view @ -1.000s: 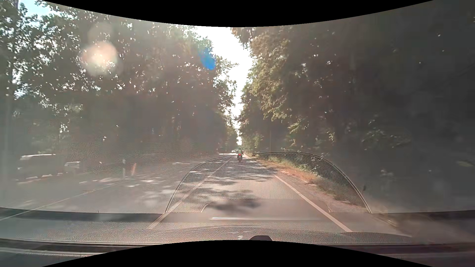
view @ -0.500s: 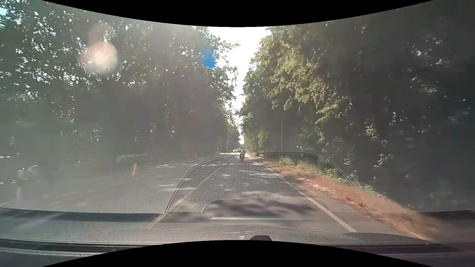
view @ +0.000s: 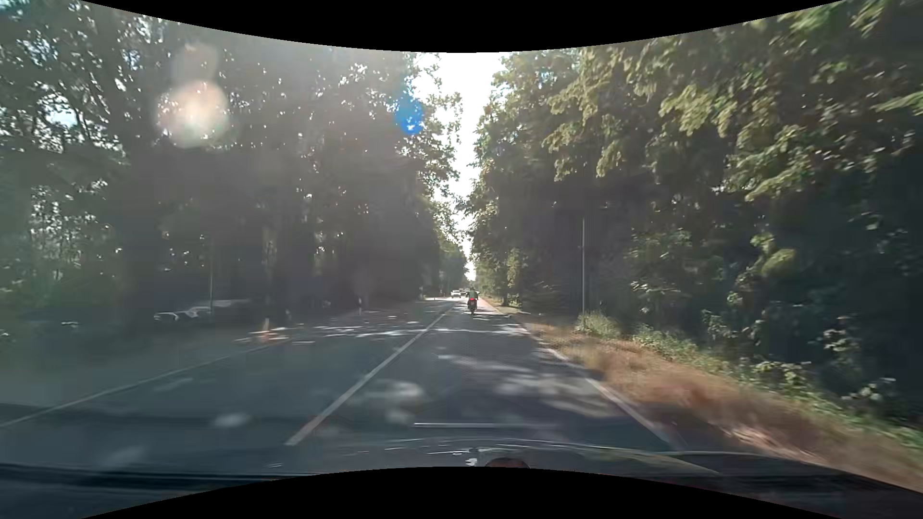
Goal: Follow the waypoints while adhering to traffic rules and regulations
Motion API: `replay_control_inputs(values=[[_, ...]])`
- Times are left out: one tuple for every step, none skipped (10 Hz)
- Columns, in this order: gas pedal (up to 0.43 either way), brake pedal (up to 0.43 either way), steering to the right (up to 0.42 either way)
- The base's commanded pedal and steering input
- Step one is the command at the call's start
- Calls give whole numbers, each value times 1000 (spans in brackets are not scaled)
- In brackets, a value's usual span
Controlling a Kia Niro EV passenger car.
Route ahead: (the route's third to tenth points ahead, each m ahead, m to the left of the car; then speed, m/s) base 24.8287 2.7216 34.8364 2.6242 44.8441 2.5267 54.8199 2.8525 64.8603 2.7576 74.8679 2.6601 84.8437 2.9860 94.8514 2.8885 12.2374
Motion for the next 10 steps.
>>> replay_control_inputs(values=[[177,0,-3],[189,0,-4],[189,0,-3],[189,0,-3],[189,0,-4],[189,0,-3],[189,0,-3],[189,0,-2],[189,0,3],[189,0,2]])
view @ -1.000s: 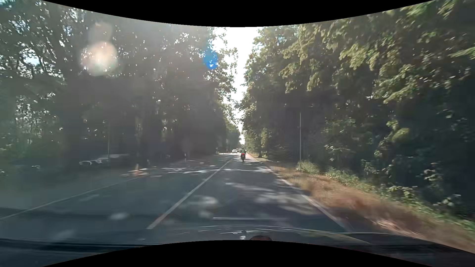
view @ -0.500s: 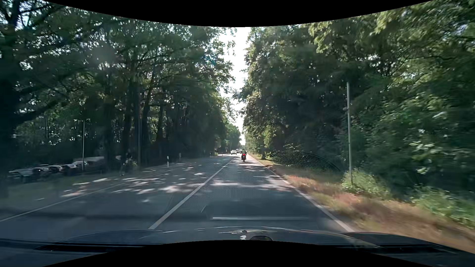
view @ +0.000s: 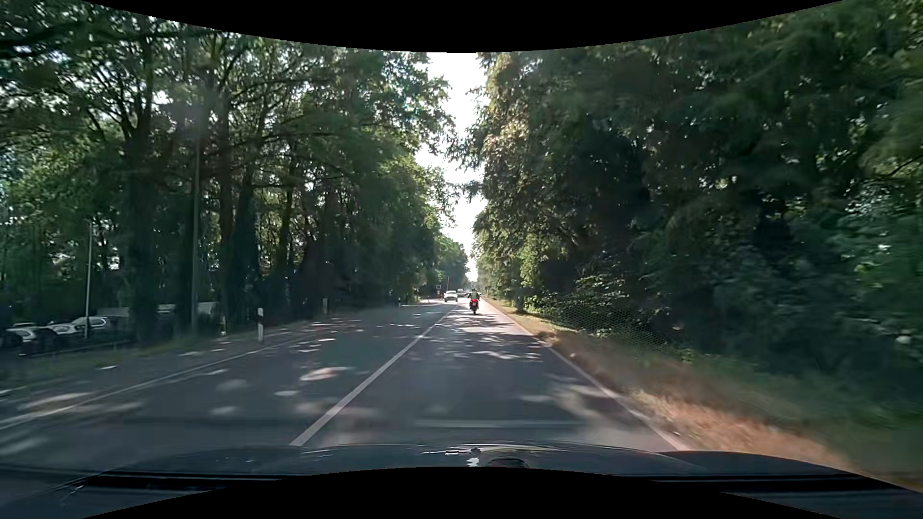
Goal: Follow the waypoints while adhering to traffic rules and regulations
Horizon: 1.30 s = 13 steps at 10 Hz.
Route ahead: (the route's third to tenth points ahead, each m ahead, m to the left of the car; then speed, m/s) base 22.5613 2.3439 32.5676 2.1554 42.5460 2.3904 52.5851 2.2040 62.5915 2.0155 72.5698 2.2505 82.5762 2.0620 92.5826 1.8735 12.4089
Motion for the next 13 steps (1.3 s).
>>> replay_control_inputs(values=[[189,0,1],[189,0,1],[189,0,1],[197,0,1],[197,0,0],[197,0,0],[197,0,0],[197,0,0],[197,0,0],[197,0,0],[197,0,0],[197,0,0],[197,0,0]])
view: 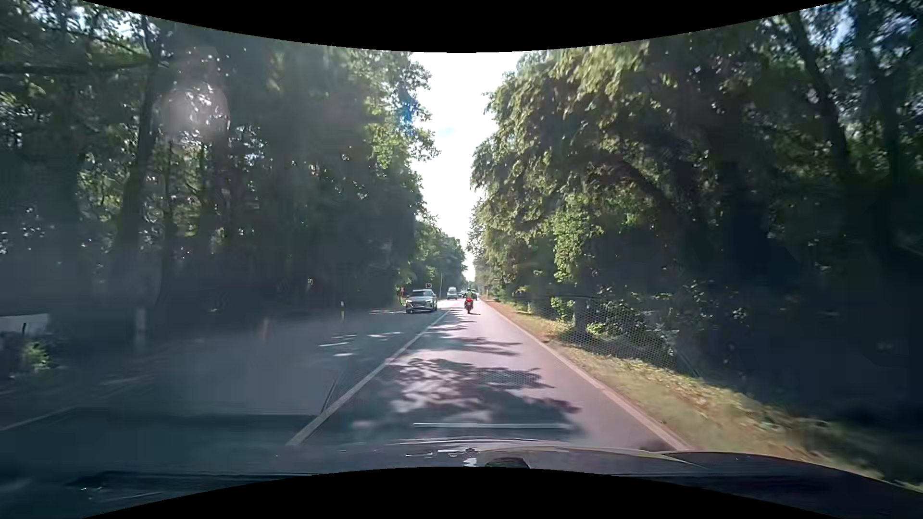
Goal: Follow the waypoints while adhering to traffic rules and regulations
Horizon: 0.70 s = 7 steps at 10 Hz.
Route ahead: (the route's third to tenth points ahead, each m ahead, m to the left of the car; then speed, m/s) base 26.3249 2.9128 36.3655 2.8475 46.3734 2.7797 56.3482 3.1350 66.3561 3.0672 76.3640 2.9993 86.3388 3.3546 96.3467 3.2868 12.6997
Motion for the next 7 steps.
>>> replay_control_inputs(values=[[197,0,0],[197,0,0],[197,0,1],[197,0,0],[189,0,0],[189,0,0],[189,0,0]])
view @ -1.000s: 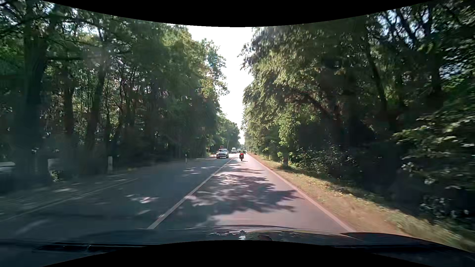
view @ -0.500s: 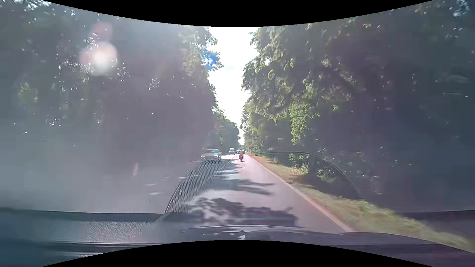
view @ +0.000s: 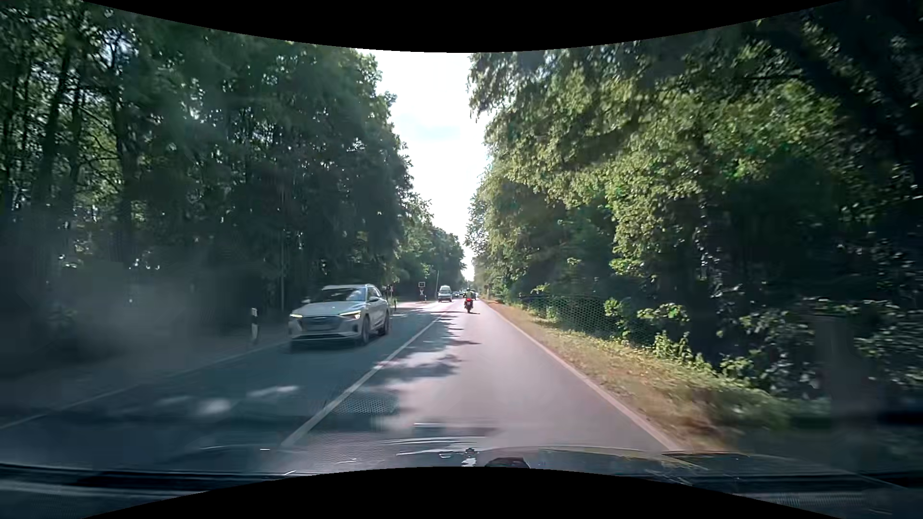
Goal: Follow the waypoints while adhering to traffic rules and regulations
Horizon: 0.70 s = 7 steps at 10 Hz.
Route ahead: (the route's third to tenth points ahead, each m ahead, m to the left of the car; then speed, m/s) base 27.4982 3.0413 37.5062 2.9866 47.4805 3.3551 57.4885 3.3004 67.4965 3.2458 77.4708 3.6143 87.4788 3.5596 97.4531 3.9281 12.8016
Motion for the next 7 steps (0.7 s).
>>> replay_control_inputs(values=[[189,0,0],[189,0,0],[189,0,0],[189,0,0],[189,0,0],[189,0,0],[189,0,0]])
